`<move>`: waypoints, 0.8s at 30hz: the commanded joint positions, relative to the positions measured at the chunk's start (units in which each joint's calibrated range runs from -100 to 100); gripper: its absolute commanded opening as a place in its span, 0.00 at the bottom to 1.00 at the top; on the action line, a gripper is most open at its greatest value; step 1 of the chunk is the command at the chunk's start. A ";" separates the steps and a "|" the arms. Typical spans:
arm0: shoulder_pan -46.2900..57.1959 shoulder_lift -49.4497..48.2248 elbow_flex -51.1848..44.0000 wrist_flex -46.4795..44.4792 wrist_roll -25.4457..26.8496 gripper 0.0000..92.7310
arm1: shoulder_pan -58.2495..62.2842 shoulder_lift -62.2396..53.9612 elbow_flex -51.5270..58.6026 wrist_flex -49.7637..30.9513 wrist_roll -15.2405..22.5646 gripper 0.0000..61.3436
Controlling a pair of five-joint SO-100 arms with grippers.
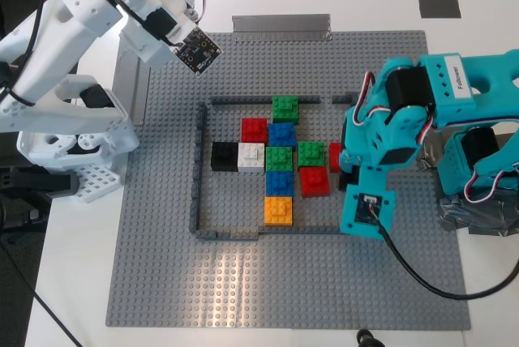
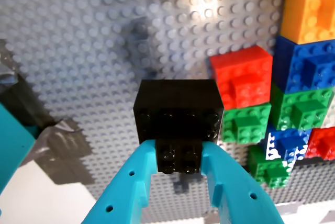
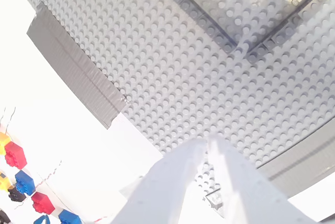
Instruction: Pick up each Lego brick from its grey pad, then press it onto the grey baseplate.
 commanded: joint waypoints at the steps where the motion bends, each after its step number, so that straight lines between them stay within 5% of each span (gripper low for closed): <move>1: -1.05 -1.88 0.44 -0.54 0.07 0.00 | -2.40 -1.95 0.21 -2.26 0.29 0.00; 24: -0.90 -1.02 6.13 -5.75 1.05 0.00 | -17.35 7.32 -10.99 1.97 -2.49 0.00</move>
